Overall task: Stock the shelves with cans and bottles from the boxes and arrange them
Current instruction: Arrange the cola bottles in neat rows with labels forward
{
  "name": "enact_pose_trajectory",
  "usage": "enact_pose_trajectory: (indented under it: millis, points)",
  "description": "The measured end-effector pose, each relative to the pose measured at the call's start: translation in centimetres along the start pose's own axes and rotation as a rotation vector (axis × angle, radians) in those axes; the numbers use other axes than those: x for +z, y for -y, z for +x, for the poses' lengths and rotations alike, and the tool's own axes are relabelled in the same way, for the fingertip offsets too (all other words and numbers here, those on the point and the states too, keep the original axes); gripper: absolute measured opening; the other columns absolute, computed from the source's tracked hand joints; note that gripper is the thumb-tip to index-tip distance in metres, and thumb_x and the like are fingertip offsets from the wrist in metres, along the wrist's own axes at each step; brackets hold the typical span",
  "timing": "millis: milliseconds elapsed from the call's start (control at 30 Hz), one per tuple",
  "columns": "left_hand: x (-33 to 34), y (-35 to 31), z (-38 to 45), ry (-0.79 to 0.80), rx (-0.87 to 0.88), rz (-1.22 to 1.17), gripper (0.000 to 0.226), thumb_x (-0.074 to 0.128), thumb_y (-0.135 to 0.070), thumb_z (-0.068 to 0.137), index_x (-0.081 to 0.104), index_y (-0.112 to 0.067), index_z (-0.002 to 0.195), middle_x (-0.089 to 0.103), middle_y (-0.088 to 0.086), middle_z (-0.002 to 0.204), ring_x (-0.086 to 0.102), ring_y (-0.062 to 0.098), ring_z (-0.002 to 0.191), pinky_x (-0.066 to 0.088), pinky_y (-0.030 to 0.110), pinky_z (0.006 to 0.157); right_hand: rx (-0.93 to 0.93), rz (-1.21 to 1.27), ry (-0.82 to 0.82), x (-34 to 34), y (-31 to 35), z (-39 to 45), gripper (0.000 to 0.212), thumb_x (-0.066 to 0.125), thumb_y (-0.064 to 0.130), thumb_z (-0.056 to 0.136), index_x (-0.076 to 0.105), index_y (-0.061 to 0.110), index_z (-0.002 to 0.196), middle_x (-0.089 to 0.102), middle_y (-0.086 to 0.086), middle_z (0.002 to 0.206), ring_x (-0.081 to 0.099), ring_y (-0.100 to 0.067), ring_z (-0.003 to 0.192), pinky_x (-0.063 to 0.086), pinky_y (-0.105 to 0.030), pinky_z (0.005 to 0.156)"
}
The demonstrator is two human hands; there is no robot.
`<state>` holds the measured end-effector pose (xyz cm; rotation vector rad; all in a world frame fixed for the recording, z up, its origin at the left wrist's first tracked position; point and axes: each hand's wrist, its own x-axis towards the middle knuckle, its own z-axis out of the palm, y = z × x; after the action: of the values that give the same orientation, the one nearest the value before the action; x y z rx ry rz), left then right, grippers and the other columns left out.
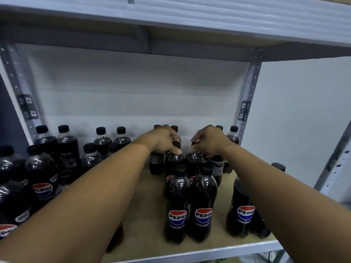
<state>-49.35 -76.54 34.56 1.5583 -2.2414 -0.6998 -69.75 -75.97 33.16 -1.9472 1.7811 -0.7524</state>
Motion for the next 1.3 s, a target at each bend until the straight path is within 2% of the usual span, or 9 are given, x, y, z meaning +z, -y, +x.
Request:
enact_pose_trajectory:
  millis: [133, 233, 433, 567, 667, 900, 1000, 1133, 1300]
  points:
    - [1.2, 1.3, -0.2, 0.039, 0.003, -0.143, 0.032, 0.081, -0.013, 0.088, 0.065, -0.004, 0.115, 0.074, 0.014, 0.113, 0.071, 0.03, 0.107, 0.061, 0.044, 0.09, 0.029, 0.009, 0.098, -0.3, 0.1, -0.6, 0.04, 0.087, 0.02, 0.078, 0.071, 0.013, 0.113, 0.07, -0.013, 0.104, 0.072, -0.035, 0.084, 0.064, -0.041, 0.066]
    - [1.4, 1.3, -0.7, 0.044, 0.013, -0.196, 0.033, 0.078, -0.011, 0.09, 0.065, -0.004, 0.119, 0.075, 0.013, 0.108, 0.072, 0.028, 0.104, 0.063, 0.041, 0.083, 0.048, 0.06, 0.149, 0.0, -0.3, -0.7, 0.041, 0.083, 0.016, 0.082, 0.069, 0.011, 0.12, 0.067, -0.016, 0.112, 0.07, -0.039, 0.088, 0.063, -0.037, 0.059]
    - [0.5, 1.0, -0.7, 0.143, 0.012, -0.171, 0.029, 0.077, -0.013, 0.091, 0.064, -0.007, 0.115, 0.075, 0.01, 0.106, 0.072, 0.025, 0.103, 0.063, 0.036, 0.081, -0.033, -0.03, 0.164, 0.1, -0.9, -0.3, 0.044, 0.084, 0.022, 0.082, 0.069, 0.01, 0.121, 0.07, -0.015, 0.111, 0.07, -0.035, 0.096, 0.062, -0.05, 0.075]
    - [0.6, 1.1, -0.9, 0.114, 0.023, -0.142, 0.027, 0.081, -0.013, 0.087, 0.068, -0.006, 0.11, 0.077, 0.008, 0.101, 0.074, 0.024, 0.098, 0.064, 0.038, 0.081, -0.012, 0.01, 0.16, 0.2, -0.8, -0.5, 0.037, 0.083, 0.021, 0.083, 0.07, 0.01, 0.115, 0.07, -0.015, 0.106, 0.071, -0.038, 0.089, 0.063, -0.049, 0.069]
    - [0.6, 1.0, -1.0, 0.106, 0.028, -0.13, 0.025, 0.081, -0.013, 0.087, 0.068, -0.006, 0.107, 0.078, 0.008, 0.099, 0.074, 0.023, 0.094, 0.064, 0.037, 0.079, 0.002, 0.01, 0.167, 0.1, -0.5, -0.6, 0.031, 0.081, 0.022, 0.085, 0.07, 0.011, 0.112, 0.069, -0.014, 0.099, 0.072, -0.038, 0.083, 0.061, -0.034, 0.057]
    - [0.4, 1.1, -0.7, 0.132, 0.027, -0.095, 0.027, 0.08, -0.015, 0.088, 0.067, -0.007, 0.11, 0.077, 0.007, 0.108, 0.073, 0.026, 0.102, 0.063, 0.045, 0.088, 0.033, 0.054, 0.174, 0.0, -0.3, -1.0, 0.031, 0.083, 0.021, 0.083, 0.07, 0.012, 0.109, 0.072, -0.017, 0.099, 0.073, -0.039, 0.081, 0.064, -0.046, 0.066]
    - [0.3, 1.1, -0.6, 0.115, 0.048, -0.022, 0.028, 0.083, -0.022, 0.086, 0.069, -0.013, 0.107, 0.077, 0.005, 0.108, 0.073, 0.025, 0.102, 0.059, 0.048, 0.095, 0.059, 0.129, 0.193, -0.2, -0.1, -1.6, 0.034, 0.083, 0.021, 0.083, 0.066, 0.012, 0.111, 0.068, -0.012, 0.092, 0.07, -0.033, 0.078, 0.061, -0.035, 0.057]
    - [0.2, 0.6, -0.5, 0.049, 0.074, 0.043, 0.053, 0.085, -0.036, 0.082, 0.066, -0.02, 0.129, 0.067, -0.001, 0.133, 0.061, 0.015, 0.124, 0.045, 0.036, 0.112, 0.037, 0.136, 0.197, -0.7, 0.1, -1.8, 0.049, 0.082, 0.036, 0.082, 0.065, 0.01, 0.12, 0.068, -0.013, 0.099, 0.07, -0.029, 0.089, 0.063, -0.035, 0.065]
    - [-0.3, -1.8, 0.8, -0.107, 0.139, -0.09, 0.043, 0.078, -0.041, 0.088, 0.069, -0.023, 0.126, 0.07, -0.006, 0.123, 0.063, 0.012, 0.116, 0.046, 0.028, 0.106, 0.03, 0.146, 0.037, -3.9, -1.2, -1.0, 0.037, 0.078, 0.039, 0.085, 0.072, 0.008, 0.106, 0.076, -0.012, 0.089, 0.075, -0.025, 0.081, 0.063, -0.035, 0.068]
